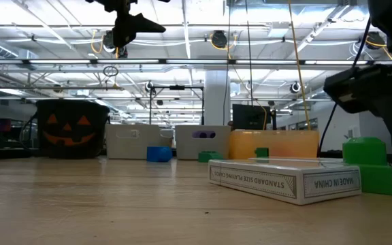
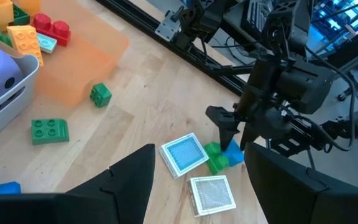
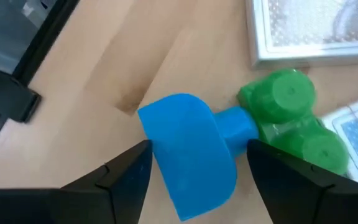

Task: Pick & Place Toys
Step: Put the bottom blue game piece into the orange bin

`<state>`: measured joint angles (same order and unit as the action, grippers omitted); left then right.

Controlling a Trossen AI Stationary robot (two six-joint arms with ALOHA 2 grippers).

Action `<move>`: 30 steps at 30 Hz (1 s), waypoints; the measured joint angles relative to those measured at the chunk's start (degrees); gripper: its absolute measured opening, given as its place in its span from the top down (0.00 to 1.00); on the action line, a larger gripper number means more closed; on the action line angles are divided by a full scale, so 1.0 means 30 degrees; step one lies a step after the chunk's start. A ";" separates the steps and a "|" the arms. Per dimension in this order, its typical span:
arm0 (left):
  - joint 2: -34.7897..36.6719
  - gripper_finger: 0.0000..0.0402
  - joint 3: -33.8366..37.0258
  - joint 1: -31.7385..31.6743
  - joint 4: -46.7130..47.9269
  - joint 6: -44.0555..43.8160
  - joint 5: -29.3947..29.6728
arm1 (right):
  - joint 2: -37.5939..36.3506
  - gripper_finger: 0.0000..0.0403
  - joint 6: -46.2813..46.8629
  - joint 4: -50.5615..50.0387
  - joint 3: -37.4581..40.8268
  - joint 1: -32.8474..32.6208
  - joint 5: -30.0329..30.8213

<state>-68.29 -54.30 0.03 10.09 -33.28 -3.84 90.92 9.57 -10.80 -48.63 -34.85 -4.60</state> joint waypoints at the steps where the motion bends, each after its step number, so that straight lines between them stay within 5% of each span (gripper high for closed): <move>1: 0.0000 0.37 0.0000 0.0001 0.0039 0.0000 0.0000 | 0.0219 0.37 0.0040 0.0119 -0.0005 0.0000 -0.0063; 18: 0.0000 0.37 0.0006 0.0007 0.0219 -0.0087 -0.0022 | 0.1538 0.43 0.1758 0.2084 0.0068 0.0000 0.0026; 30: 0.0000 0.37 0.0000 0.0007 0.0270 -0.0087 -0.0029 | 0.1523 0.71 0.4225 0.2115 0.0068 -0.0007 0.0013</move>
<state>-68.29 -54.30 0.05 10.90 -33.54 -3.92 95.49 22.24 -4.45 -48.42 -34.87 -4.56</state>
